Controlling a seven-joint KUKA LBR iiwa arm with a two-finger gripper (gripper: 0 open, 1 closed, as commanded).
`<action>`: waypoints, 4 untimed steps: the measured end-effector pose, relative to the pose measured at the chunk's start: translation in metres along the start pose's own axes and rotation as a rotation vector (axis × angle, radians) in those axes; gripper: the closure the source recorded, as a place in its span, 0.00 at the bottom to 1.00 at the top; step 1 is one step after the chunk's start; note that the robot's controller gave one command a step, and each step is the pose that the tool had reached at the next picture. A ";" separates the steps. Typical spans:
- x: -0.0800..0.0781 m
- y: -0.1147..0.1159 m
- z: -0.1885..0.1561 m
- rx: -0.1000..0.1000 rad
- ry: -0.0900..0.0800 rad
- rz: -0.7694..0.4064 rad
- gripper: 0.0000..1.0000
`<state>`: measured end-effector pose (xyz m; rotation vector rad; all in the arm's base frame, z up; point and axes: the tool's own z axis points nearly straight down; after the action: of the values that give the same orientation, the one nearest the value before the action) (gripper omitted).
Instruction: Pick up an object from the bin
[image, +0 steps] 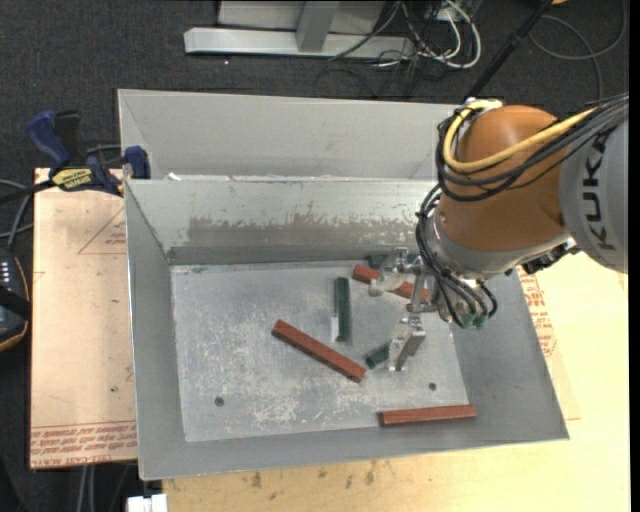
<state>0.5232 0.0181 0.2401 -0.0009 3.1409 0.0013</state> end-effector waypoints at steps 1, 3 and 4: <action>0.006 0.018 0.055 -0.001 -0.003 0.098 0.00; 0.001 0.041 0.096 0.000 -0.001 0.262 0.00; 0.001 0.025 0.166 -0.002 -0.010 0.135 0.00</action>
Offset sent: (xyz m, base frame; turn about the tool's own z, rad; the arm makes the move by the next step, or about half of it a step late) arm -0.0206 0.0569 -0.0801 0.0632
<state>0.5221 0.0430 0.0737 0.2110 3.1234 0.0052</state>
